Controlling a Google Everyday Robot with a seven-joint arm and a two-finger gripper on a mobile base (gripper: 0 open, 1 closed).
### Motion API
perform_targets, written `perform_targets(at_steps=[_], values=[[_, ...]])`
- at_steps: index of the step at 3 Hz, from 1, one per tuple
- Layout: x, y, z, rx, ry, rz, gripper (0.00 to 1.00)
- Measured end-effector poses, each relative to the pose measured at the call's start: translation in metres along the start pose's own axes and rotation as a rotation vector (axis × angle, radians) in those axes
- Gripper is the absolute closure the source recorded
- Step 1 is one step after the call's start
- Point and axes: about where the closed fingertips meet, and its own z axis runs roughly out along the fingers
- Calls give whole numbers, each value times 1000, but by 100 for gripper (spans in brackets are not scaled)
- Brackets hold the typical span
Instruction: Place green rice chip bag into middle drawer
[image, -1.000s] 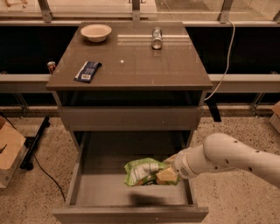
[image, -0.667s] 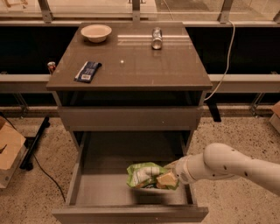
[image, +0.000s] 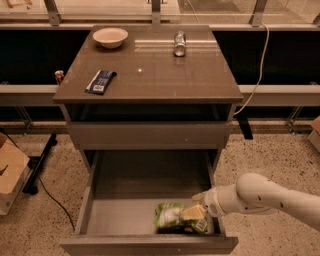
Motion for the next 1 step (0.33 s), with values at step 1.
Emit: perform_targets(at_steps=[1], values=[[0,1,1,-2,1,0,0]])
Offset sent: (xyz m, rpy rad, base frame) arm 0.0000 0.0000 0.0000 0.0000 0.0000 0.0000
